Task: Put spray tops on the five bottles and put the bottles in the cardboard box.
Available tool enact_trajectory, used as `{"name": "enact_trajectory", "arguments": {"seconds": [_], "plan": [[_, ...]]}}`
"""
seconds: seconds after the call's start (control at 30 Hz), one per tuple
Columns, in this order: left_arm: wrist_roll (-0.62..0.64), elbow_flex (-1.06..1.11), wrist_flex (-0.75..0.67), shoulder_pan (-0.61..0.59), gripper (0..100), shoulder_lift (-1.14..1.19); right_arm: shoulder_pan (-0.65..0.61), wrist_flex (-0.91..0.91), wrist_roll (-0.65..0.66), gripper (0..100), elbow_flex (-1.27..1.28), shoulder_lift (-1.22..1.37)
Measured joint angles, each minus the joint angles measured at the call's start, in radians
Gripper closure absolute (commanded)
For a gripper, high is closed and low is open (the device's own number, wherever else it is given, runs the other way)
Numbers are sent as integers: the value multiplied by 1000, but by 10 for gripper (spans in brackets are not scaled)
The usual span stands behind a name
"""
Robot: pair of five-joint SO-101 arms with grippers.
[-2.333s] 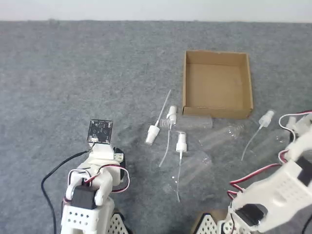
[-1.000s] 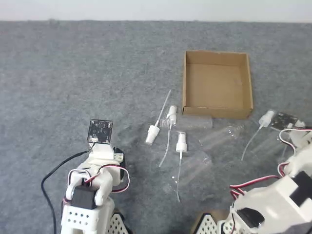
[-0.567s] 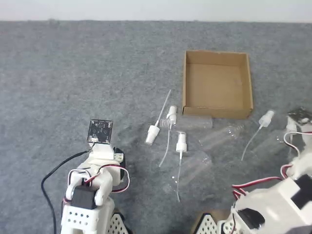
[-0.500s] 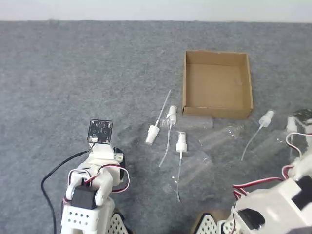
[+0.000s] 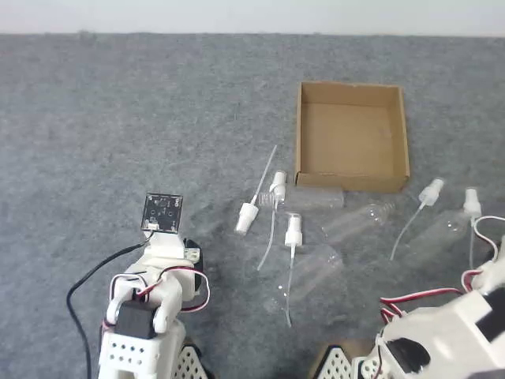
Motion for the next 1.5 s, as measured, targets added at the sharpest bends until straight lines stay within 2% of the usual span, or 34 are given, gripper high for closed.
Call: {"name": "enact_trajectory", "arguments": {"seconds": [0.13, 0.17, 0.23, 0.4, 0.57, 0.8, 0.97, 1.13, 1.23, 1.5], "plan": [[-8, 0, 0, 0, 988, 0, -6, 0, -52, 991, -43, 2], [-44, 0, 0, 0, 988, 0, -12, 0, -64, 991, -60, 2], [-164, 0, -28, -11, 988, 0, -26, 0, -72, 991, -86, 2], [-589, 0, -161, -143, 971, 0, -54, 0, -84, 991, -126, 2], [-689, -68, -170, -203, 903, 0, -66, 0, -101, 991, -170, 58], [-706, -235, -84, -209, 903, 18, -71, 41, -104, 988, -273, 212], [-709, -404, -80, -206, 901, 222, -71, 48, -104, 958, -324, 259], [-687, -606, -77, -107, 899, 559, -71, 48, -106, 867, -328, 264], [-637, -690, -89, -32, 898, 792, -71, 48, -106, 858, -328, 264], [-519, -836, -249, 127, 885, 1339, -71, 48, -104, 857, -328, 264]]}}
